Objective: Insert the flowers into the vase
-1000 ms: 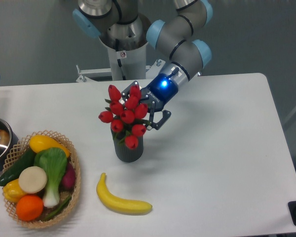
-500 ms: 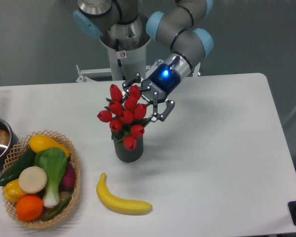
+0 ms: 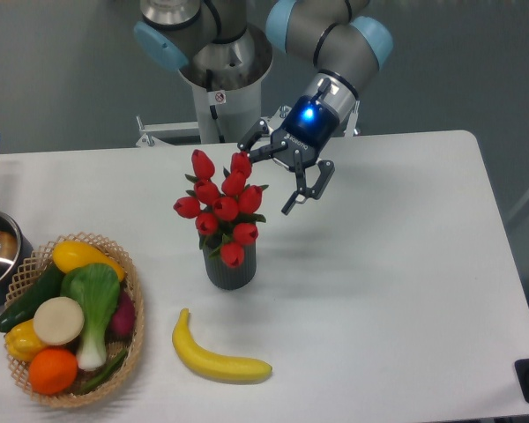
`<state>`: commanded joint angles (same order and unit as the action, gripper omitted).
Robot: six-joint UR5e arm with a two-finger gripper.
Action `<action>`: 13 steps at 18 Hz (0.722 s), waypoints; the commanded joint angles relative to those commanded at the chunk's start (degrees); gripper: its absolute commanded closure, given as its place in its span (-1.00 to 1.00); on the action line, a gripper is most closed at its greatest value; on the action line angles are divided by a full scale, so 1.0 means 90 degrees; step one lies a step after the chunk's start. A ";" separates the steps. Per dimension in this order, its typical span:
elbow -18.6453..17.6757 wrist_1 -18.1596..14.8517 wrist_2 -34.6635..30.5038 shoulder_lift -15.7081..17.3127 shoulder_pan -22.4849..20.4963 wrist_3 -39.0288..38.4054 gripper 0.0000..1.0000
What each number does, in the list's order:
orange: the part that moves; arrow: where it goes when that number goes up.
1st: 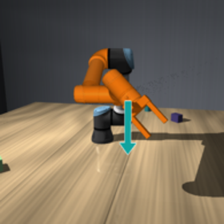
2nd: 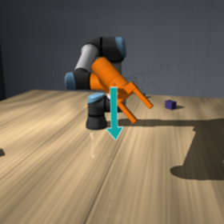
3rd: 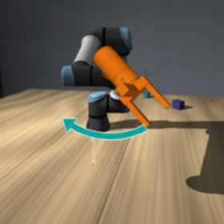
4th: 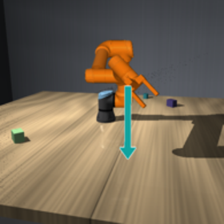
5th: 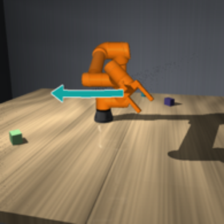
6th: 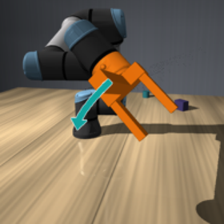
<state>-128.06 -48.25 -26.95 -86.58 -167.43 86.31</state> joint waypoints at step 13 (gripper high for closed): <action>0.2897 -0.0039 -0.2990 -0.0691 -0.0997 -0.0293 -1.00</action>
<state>-101.98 -48.60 -53.86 -92.80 -176.40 83.67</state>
